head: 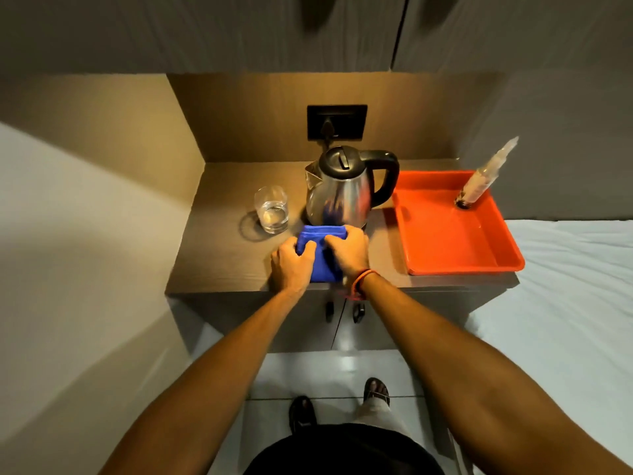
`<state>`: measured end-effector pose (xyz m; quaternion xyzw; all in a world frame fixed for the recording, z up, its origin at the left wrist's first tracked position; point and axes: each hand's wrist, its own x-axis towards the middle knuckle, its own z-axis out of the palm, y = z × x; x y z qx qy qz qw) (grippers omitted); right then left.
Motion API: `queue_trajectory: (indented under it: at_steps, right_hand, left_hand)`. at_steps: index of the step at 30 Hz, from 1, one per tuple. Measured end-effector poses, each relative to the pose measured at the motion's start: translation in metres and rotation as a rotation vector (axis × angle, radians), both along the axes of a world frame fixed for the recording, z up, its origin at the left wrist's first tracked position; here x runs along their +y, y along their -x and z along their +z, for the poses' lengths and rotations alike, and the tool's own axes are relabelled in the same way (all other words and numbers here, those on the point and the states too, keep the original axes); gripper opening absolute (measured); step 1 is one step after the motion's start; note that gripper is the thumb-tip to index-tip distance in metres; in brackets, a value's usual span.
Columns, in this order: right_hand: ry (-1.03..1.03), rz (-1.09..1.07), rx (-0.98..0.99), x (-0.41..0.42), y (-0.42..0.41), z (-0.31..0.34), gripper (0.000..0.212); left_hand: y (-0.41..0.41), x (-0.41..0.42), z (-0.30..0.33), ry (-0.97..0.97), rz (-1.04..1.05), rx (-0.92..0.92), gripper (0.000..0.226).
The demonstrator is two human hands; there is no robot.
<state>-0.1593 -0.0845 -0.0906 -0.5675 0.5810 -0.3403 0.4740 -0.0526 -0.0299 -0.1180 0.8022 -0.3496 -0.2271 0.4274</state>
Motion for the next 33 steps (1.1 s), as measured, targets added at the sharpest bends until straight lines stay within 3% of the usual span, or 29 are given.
queue_trajectory:
  at_steps: [4,8,10,13,16,20,25,33]
  right_hand:
    - [0.120,0.144,0.160,0.015,-0.027,-0.016,0.021]
    - [0.447,0.361,0.734,0.027,-0.031,-0.031,0.049]
    - [0.677,0.441,0.854,0.030,-0.029,-0.037,0.052]
    - [0.795,0.623,0.830,0.028,-0.026,-0.046,0.061]
    - [0.684,0.786,0.873,0.028,-0.028,-0.056,0.067]
    - [0.626,0.796,0.921,0.027,-0.033,-0.061,0.074]
    - [0.641,0.778,0.897,0.025,-0.033,-0.065,0.073]
    - [0.614,0.759,0.894,0.015,-0.057,-0.068,0.073]
  left_hand:
    - [-0.024,0.017,-0.008,-0.190,-0.051,-0.269,0.044]
    - [-0.035,0.023,-0.012,-0.262,-0.107,-0.473,0.047]
    - [-0.045,0.021,-0.012,-0.209,-0.076,-0.476,0.044]
    - [-0.065,0.011,-0.006,-0.084,0.032,-0.425,0.044]
    - [-0.087,-0.012,0.001,-0.060,0.066,-0.260,0.078]
    - [-0.098,-0.048,0.015,-0.070,0.036,-0.053,0.114]
    - [-0.096,-0.071,0.013,0.020,0.050,0.054,0.088]
    - [-0.133,-0.045,0.013,0.059,0.121,-0.104,0.081]
